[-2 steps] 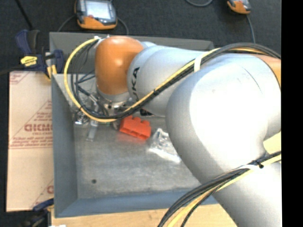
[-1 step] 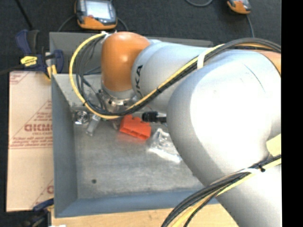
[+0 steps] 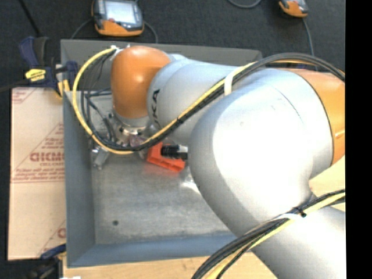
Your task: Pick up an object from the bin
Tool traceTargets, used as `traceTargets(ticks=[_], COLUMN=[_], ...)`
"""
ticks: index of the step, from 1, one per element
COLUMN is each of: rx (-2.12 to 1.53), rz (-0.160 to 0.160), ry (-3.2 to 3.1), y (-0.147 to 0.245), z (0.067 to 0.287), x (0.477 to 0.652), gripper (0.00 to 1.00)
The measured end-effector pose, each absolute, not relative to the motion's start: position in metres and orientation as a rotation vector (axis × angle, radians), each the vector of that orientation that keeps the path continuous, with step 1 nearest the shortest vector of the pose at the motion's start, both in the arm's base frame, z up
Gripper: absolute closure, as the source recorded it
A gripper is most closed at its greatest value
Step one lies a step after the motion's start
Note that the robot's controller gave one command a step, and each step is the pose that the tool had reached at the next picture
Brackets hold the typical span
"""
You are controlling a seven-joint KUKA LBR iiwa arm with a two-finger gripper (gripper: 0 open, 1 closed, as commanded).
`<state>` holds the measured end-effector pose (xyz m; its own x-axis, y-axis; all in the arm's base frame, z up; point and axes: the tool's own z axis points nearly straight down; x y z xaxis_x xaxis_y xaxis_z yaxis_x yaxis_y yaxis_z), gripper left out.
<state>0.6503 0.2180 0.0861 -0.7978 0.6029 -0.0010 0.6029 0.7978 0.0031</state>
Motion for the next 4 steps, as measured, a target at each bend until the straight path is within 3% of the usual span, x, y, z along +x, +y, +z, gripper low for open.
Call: traceTargets(ticks=[1,2,3,4], rx=[1.032,0.505,0.609,0.608], rz=[0.009,-0.006,-0.001,0.003], ry=[2.959,3.102,3.080,3.080], y=[0.209,0.117,0.073,0.076], z=[0.158,0.084,0.082,0.082], x=[0.645,0.655,0.648,0.648], gripper=[0.00,0.00,0.00,1.00])
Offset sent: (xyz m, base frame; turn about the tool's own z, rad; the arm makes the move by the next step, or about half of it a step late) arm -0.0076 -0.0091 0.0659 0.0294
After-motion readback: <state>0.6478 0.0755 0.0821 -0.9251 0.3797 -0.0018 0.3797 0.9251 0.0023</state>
